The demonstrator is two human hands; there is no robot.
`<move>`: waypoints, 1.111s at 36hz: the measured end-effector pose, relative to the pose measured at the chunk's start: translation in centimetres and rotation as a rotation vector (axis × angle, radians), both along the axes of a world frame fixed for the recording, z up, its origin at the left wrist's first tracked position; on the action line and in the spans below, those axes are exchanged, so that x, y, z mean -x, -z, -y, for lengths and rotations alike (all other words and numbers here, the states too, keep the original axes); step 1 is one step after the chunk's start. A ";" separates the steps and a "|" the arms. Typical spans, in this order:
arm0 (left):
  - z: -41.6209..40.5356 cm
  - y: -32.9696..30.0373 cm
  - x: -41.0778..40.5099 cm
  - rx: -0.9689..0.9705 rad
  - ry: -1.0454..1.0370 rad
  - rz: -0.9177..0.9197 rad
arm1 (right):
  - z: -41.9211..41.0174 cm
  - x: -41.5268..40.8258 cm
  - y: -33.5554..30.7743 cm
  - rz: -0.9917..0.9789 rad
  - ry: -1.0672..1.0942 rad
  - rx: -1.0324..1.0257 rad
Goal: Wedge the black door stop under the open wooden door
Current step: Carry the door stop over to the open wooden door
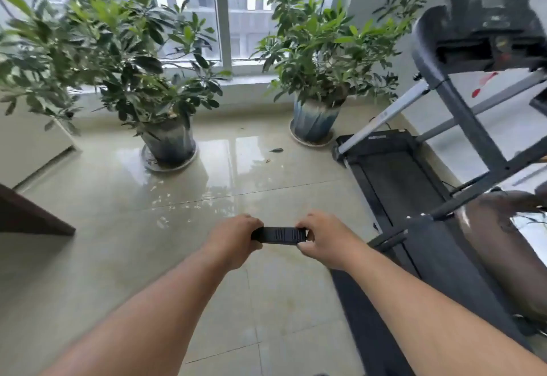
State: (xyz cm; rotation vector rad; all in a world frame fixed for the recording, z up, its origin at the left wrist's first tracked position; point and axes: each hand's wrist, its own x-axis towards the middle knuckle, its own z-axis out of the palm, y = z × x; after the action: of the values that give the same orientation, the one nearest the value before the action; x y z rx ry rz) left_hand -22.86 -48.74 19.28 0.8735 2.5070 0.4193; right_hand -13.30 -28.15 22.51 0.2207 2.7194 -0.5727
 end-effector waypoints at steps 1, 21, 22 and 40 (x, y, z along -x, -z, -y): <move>2.7 0.0 0.3 0.003 -0.034 0.003 | 2.4 1.0 0.2 0.010 -0.019 0.011; 41.1 0.4 5.1 0.017 -0.611 0.059 | 39.1 17.2 1.8 -0.008 -0.501 0.018; 42.5 0.6 5.5 0.013 -0.635 0.064 | 40.6 18.2 2.0 -0.005 -0.528 0.014; 61.3 3.2 19.0 0.054 -0.804 0.065 | 60.0 36.1 5.2 -0.006 -0.744 0.078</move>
State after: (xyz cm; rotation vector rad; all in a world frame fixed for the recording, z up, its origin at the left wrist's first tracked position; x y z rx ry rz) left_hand -41.90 -110.04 16.05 -0.2111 2.6961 0.6029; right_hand -49.42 -88.12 17.36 -0.7777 2.5074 -0.4409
